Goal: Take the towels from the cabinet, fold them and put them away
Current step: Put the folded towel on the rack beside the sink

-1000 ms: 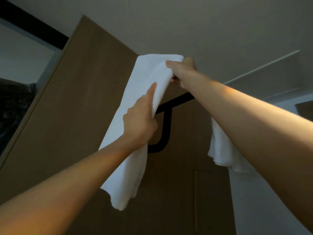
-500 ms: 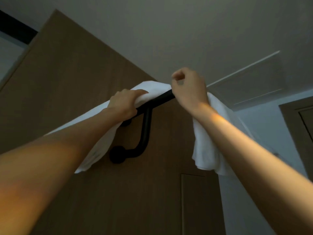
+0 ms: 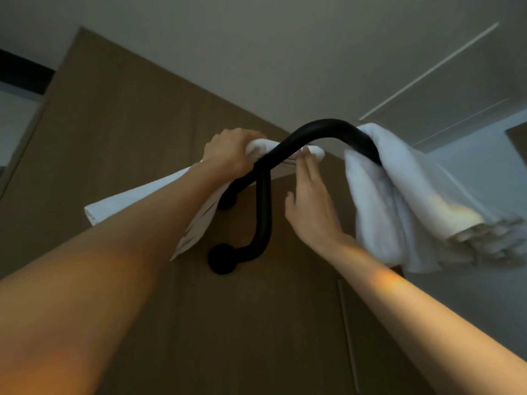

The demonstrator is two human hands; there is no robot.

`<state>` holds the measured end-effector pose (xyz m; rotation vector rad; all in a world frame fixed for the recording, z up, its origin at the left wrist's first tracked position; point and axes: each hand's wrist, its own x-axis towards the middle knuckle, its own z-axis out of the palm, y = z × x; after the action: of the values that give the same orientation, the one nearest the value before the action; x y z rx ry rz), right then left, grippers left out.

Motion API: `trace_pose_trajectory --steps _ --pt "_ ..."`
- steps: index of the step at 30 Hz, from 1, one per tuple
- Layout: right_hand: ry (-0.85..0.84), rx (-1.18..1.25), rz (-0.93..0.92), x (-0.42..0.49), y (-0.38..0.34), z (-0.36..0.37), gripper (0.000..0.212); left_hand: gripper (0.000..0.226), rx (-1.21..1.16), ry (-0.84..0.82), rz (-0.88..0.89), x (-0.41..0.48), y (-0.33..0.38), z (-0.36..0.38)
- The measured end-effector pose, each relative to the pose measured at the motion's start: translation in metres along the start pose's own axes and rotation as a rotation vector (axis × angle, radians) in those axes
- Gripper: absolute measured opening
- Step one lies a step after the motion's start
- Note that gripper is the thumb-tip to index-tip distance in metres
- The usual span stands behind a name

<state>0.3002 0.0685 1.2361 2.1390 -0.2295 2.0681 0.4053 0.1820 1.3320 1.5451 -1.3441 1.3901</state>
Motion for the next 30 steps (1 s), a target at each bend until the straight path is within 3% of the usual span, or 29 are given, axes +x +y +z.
trace_pose_trajectory --steps 3,10,14,19,23,27,30 --pt "0.056 -0.021 0.033 0.023 0.006 0.013 0.075 0.031 0.020 -0.030 0.003 0.001 0.003 -0.001" --pt "0.186 -0.227 0.059 0.051 0.023 0.025 0.039 0.041 0.018 0.011 -0.011 -0.006 0.004 0.004" --pt "0.100 -0.230 -0.026 0.039 0.028 0.022 0.038 0.052 -0.114 0.017 0.014 -0.016 0.001 0.012" --pt "0.044 -0.123 -0.015 0.022 0.023 0.018 0.034 0.068 -0.521 -0.023 0.064 -0.048 -0.003 0.015" --pt "0.024 -0.043 0.037 0.005 0.017 0.019 0.029 0.079 -0.482 -0.050 0.078 -0.077 -0.027 0.025" --pt "0.040 0.096 0.100 -0.012 0.012 0.023 0.026 0.055 -0.460 -0.085 -0.022 -0.095 -0.026 0.019" --pt "0.037 0.145 0.135 -0.022 0.013 0.025 0.021 0.045 -0.411 -0.074 -0.251 -0.096 -0.020 0.010"
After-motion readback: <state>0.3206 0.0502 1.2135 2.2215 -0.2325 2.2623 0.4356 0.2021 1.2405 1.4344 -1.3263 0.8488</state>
